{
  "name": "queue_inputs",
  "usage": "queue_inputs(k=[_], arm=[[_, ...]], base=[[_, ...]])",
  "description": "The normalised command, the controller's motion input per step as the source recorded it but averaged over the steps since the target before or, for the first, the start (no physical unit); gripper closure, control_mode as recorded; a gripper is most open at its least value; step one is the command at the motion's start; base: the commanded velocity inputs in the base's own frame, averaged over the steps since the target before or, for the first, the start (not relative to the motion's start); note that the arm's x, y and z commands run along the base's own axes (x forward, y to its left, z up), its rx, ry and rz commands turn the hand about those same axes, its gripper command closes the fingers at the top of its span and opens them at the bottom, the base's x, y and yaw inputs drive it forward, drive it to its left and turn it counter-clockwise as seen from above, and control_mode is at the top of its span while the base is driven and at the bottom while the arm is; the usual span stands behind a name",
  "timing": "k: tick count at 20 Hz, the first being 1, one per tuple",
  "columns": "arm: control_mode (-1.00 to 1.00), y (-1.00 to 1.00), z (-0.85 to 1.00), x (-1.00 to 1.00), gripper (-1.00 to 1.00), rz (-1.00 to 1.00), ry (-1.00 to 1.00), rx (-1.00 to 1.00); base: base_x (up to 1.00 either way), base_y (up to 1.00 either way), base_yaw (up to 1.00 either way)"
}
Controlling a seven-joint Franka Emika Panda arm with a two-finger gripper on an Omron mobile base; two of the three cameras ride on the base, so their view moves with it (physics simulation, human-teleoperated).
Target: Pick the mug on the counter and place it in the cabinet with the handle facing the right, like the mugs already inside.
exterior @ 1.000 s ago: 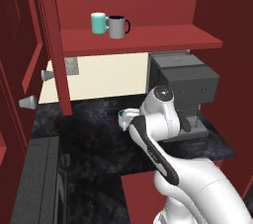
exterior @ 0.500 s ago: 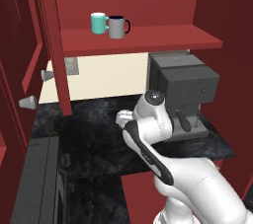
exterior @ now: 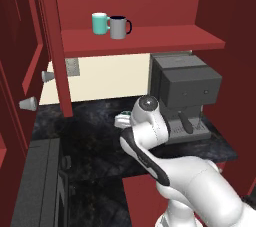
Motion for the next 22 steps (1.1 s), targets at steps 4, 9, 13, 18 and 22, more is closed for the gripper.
queue_inputs(k=[4,9,13,18,22], arm=[[-1.00,0.00,-0.12,0.26,-1.00,-0.04,0.00,0.00],[-1.00,0.00,-0.17,0.28,-1.00,-0.04,0.00,0.00],[-1.00,0.00,-0.23,0.27,-1.00,-0.03,0.00,0.00],[-1.00,0.01,-0.24,0.27,-1.00,-0.02,0.00,-0.01],[-1.00,0.03,-0.23,0.28,-1.00,-0.02,0.00,0.00]], base=[[0.00,0.00,0.00],[0.00,0.00,0.00],[0.00,0.00,0.00],[0.00,0.00,0.00],[0.00,0.00,0.00]])
